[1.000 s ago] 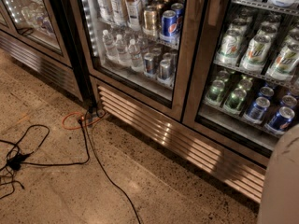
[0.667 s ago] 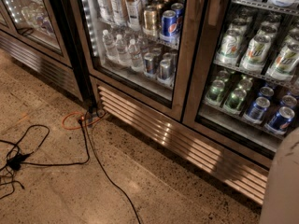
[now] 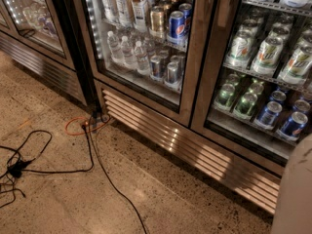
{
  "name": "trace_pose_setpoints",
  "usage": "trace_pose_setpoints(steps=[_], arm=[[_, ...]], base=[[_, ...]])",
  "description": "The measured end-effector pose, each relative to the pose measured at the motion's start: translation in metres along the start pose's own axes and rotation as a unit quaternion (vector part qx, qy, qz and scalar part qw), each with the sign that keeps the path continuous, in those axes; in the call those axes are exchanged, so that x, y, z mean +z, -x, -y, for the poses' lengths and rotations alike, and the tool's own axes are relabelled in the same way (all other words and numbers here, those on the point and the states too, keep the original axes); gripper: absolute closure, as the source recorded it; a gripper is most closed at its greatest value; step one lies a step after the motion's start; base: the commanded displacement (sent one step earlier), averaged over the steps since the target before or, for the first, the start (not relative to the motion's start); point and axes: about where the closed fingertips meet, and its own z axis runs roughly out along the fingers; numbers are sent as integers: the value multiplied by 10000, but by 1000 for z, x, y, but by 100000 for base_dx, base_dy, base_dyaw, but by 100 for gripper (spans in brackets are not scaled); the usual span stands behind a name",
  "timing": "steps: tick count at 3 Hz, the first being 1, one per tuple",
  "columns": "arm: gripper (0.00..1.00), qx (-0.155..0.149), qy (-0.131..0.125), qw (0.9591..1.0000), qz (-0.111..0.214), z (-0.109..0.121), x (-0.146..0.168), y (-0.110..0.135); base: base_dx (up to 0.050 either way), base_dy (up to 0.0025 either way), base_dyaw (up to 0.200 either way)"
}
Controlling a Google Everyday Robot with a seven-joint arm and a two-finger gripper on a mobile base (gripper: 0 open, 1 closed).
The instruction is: Open right fridge door
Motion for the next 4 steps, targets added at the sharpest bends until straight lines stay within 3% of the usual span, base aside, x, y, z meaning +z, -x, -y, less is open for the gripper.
trace_pose_setpoints(steps=[1,4], arm=[[100,-88,-54,9999,25,0,2,11],[100,-89,-53,9999,25,3,-1,6]], base=[[0,0,0],[0,0,0]])
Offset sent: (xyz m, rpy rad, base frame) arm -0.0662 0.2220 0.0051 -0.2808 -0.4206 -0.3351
